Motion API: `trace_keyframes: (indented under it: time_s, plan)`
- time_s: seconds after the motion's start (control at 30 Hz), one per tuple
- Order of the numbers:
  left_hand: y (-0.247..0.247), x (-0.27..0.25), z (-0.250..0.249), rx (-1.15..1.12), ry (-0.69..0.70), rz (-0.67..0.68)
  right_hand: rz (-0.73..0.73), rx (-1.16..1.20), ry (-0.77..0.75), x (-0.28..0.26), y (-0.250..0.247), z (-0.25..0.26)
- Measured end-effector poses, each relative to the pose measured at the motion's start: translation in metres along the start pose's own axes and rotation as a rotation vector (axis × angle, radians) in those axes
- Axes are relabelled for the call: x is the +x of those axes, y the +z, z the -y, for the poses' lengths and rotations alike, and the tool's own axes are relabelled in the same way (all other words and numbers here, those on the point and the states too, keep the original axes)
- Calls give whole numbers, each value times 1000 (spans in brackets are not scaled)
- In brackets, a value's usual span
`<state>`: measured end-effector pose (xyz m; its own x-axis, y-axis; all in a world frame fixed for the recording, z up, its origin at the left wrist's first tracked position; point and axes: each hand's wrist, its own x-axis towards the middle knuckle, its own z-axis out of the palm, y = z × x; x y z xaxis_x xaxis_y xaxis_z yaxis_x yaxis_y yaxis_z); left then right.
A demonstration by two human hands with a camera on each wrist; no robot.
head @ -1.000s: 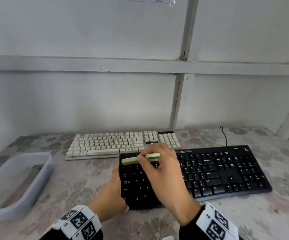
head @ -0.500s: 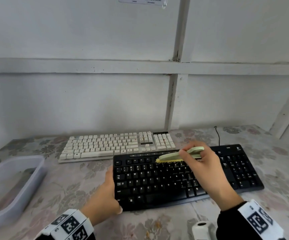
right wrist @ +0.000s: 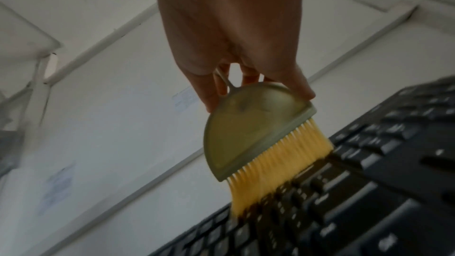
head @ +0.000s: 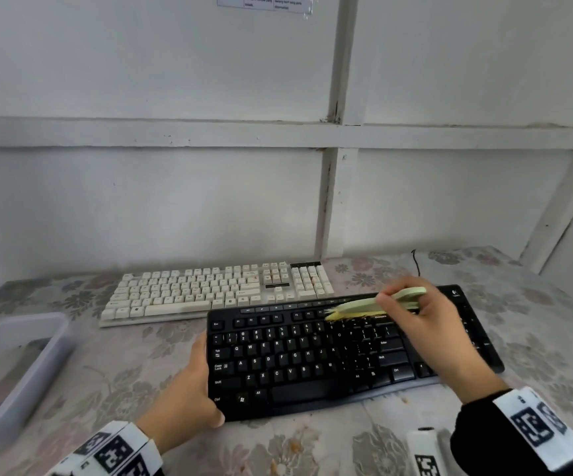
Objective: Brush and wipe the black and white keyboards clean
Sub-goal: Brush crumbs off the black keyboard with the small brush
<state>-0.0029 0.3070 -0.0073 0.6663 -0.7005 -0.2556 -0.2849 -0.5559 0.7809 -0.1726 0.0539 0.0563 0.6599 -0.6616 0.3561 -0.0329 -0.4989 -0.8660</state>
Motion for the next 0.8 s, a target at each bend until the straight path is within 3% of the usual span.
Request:
trace_keyframes:
  time_s: [0.1,0.2,0.3,0.5,0.6,0.7,0.8]
  plan:
    - [1,0,0,5,16,-3,-92,17,-30,5,-17,-1]
    - [0,2,1,2,30,-3,30,194,-32,-1,-6,4]
    - [0,5,6,-11,31,-8,106,136,-51,-2,-4,-9]
    - [0,9,13,-47,56,-3,-178,33,-11,23,-59,-28]
    - [-1,10,14,-34,22,12,-135,202,-11,25,-66,-28]
    - [-1,10,16,-39,23,-2,-70,116,-9,25,-68,-41]
    - [-1,12,18,-42,13,-2,-169,34,7,29,-82,-48]
